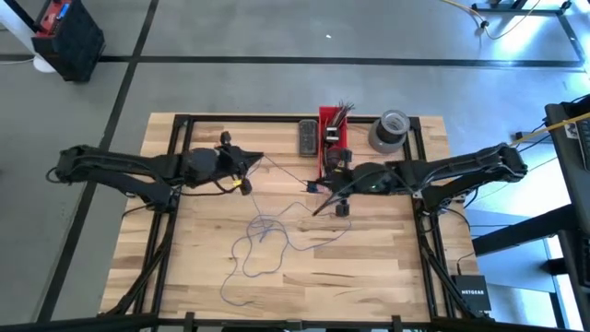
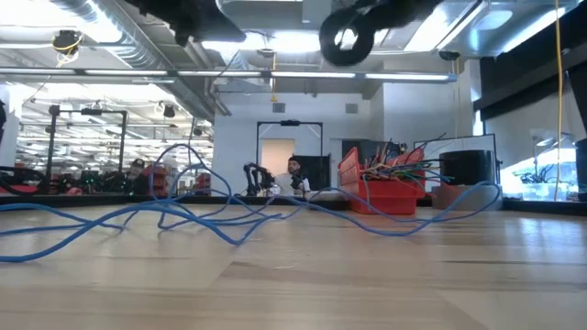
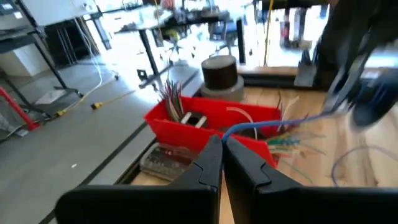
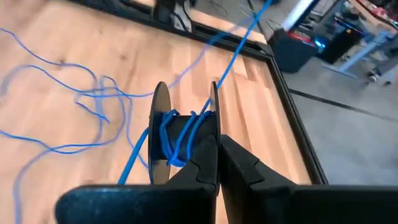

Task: Coil cords
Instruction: Coil the blue wire into the black spool

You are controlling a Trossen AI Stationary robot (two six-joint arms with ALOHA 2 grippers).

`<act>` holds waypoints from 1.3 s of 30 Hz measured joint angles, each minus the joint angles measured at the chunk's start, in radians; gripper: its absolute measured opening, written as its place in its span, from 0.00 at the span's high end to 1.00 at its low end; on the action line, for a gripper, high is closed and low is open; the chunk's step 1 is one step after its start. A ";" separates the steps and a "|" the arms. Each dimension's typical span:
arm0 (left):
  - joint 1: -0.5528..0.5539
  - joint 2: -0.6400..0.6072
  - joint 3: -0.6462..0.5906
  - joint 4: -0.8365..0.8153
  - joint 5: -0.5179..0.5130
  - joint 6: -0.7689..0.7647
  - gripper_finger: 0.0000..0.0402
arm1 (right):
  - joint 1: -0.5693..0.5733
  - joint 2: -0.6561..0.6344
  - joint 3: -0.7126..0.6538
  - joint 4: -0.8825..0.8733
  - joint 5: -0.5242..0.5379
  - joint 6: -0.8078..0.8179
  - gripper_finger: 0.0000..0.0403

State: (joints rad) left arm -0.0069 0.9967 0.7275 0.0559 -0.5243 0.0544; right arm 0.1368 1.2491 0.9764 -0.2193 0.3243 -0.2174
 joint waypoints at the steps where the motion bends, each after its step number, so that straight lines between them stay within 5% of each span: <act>1: 0.000 -0.012 -0.011 0.011 0.001 -0.007 0.99 | 0.000 0.016 0.000 0.002 0.014 -0.002 0.98; 13: -0.057 0.037 -0.032 0.240 0.212 -0.039 0.99 | -0.032 0.255 -0.002 0.282 0.423 -0.134 0.98; 24: -0.055 0.213 -0.027 0.464 0.226 -0.016 0.99 | -0.093 0.334 -0.002 0.521 0.320 -0.097 0.98; 39: -0.042 0.462 0.111 0.442 0.225 0.009 0.99 | -0.092 0.318 0.003 0.620 0.258 -0.038 0.98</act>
State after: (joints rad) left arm -0.0494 1.4587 0.8381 0.4974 -0.2993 0.0637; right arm 0.0452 1.5670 0.9798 0.4009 0.5825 -0.2556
